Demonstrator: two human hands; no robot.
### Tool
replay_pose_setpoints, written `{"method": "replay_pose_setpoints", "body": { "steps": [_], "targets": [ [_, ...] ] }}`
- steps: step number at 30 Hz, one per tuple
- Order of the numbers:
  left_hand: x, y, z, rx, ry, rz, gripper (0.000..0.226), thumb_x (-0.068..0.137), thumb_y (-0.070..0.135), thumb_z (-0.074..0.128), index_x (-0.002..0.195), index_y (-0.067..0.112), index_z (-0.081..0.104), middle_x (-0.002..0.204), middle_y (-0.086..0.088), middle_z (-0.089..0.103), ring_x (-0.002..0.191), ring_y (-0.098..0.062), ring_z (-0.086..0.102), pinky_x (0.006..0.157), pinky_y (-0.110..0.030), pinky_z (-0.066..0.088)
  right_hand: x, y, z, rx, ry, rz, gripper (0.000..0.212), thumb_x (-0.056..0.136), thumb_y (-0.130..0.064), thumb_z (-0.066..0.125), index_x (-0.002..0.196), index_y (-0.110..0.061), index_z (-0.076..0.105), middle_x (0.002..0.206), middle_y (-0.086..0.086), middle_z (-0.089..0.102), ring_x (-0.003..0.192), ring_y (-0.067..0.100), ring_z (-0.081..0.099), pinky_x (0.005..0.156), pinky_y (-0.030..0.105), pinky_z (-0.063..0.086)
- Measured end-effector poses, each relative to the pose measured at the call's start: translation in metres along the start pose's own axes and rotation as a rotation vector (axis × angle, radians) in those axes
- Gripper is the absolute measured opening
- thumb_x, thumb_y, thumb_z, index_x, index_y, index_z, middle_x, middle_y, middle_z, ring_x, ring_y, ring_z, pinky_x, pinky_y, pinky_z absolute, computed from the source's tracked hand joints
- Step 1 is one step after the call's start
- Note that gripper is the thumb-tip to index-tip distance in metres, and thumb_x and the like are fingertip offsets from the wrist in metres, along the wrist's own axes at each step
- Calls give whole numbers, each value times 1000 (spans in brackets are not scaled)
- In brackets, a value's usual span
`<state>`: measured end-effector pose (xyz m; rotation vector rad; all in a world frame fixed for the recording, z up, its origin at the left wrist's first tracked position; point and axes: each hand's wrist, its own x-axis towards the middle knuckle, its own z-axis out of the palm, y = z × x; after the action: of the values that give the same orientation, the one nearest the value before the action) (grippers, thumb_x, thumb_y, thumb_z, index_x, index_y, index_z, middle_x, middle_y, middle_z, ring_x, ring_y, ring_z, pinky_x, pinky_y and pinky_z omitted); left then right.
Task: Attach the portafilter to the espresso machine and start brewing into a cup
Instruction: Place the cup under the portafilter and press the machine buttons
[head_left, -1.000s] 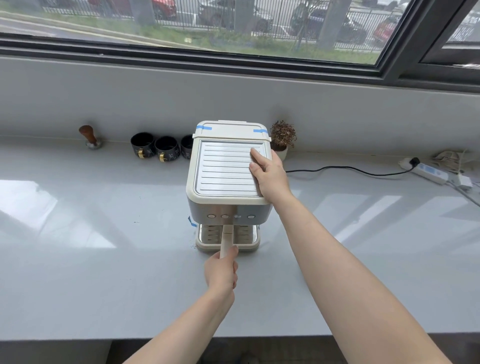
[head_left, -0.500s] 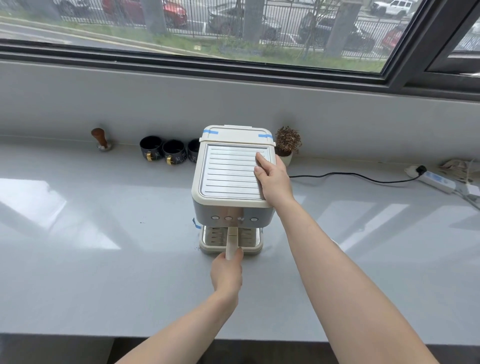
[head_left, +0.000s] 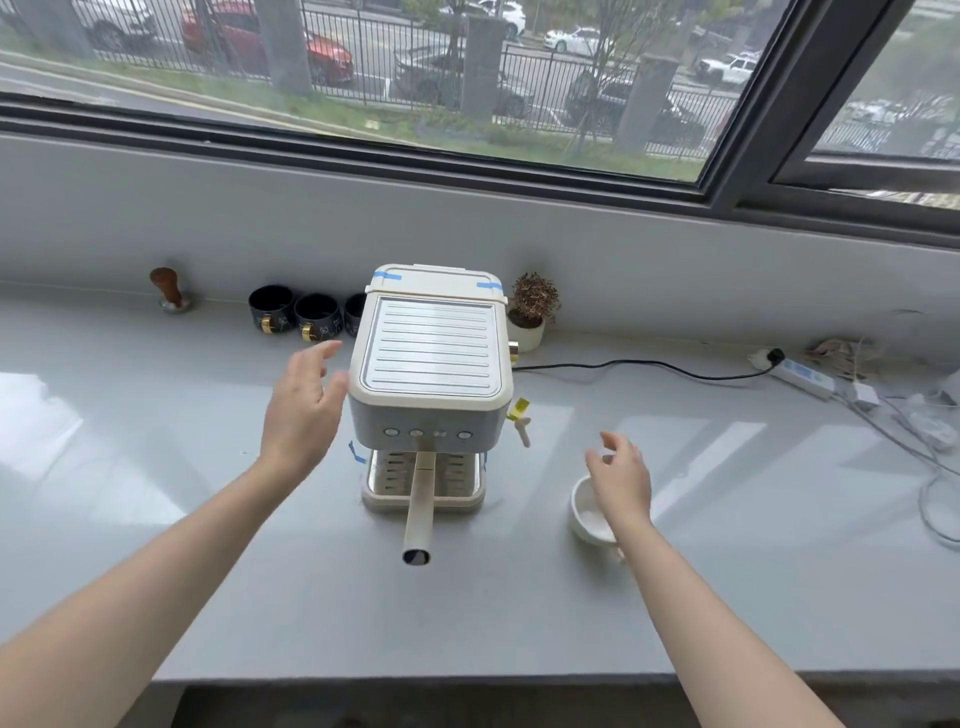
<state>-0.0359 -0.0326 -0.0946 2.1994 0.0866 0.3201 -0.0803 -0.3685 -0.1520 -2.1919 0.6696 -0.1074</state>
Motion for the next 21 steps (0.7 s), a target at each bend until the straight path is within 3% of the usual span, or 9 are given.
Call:
{"method": "replay_pose_setpoints", "body": {
  "steps": [2, 4, 8, 10, 12, 15, 17, 21],
  "targets": [
    [4, 9, 13, -16, -106, 32, 40, 99, 24, 37, 138, 22, 40, 143, -2, 42, 127, -20, 44, 93, -36, 35, 0, 44, -8, -183, 61, 158, 44, 92, -19, 49, 135, -9, 46, 141, 13, 47, 131, 30, 43, 102, 41, 38],
    [2, 13, 26, -8, -116, 50, 42, 99, 23, 36, 141, 23, 36, 148, 0, 37, 132, -19, 39, 95, -35, 34, -3, 72, -11, -217, 29, 276, 47, 91, -21, 50, 136, -7, 45, 142, 16, 45, 134, 34, 39, 103, 43, 38],
    [-2, 15, 33, 56, -33, 50, 45, 100, 21, 30, 144, 23, 33, 152, 2, 35, 133, -19, 39, 97, -38, 36, 2, 109, -2, -121, -82, 495, 55, 83, -39, 51, 121, 0, 54, 126, 22, 58, 116, 40, 55, 97, 44, 48],
    [-2, 15, 34, 83, -30, 60, 44, 100, 21, 29, 144, 23, 34, 152, 3, 36, 131, -22, 42, 92, -38, 38, 3, 119, 3, -43, -148, 565, 49, 88, -41, 46, 114, 0, 54, 116, 20, 61, 108, 40, 59, 87, 46, 54],
    [-5, 16, 37, 89, -27, 69, 44, 100, 20, 29, 143, 22, 35, 151, 3, 37, 129, -23, 44, 88, -36, 37, -2, 121, 7, 170, -171, 591, 31, 94, -33, 41, 104, -6, 54, 98, 16, 58, 90, 36, 59, 65, 40, 55],
    [-6, 15, 37, 92, -23, 63, 44, 99, 20, 28, 143, 25, 35, 151, 6, 37, 128, -20, 44, 86, -35, 37, -7, 121, 13, 413, -207, 576, 23, 96, -25, 37, 81, -11, 47, 70, 8, 43, 55, 23, 43, 46, 26, 37],
    [-5, 15, 34, 100, -32, 68, 45, 99, 21, 28, 143, 26, 34, 151, 7, 37, 129, -19, 44, 86, -34, 38, -9, 120, 17, 382, -215, 522, 25, 95, -25, 38, 75, -13, 46, 66, 6, 40, 52, 19, 38, 47, 24, 30],
    [-3, 15, 30, 113, -48, 76, 45, 99, 20, 28, 143, 26, 33, 151, 8, 36, 132, -16, 40, 87, -33, 38, -17, 103, 18, 228, -319, 391, 30, 96, -34, 41, 80, -13, 55, 68, 7, 50, 56, 19, 41, 53, 28, 33]
  ]
}}
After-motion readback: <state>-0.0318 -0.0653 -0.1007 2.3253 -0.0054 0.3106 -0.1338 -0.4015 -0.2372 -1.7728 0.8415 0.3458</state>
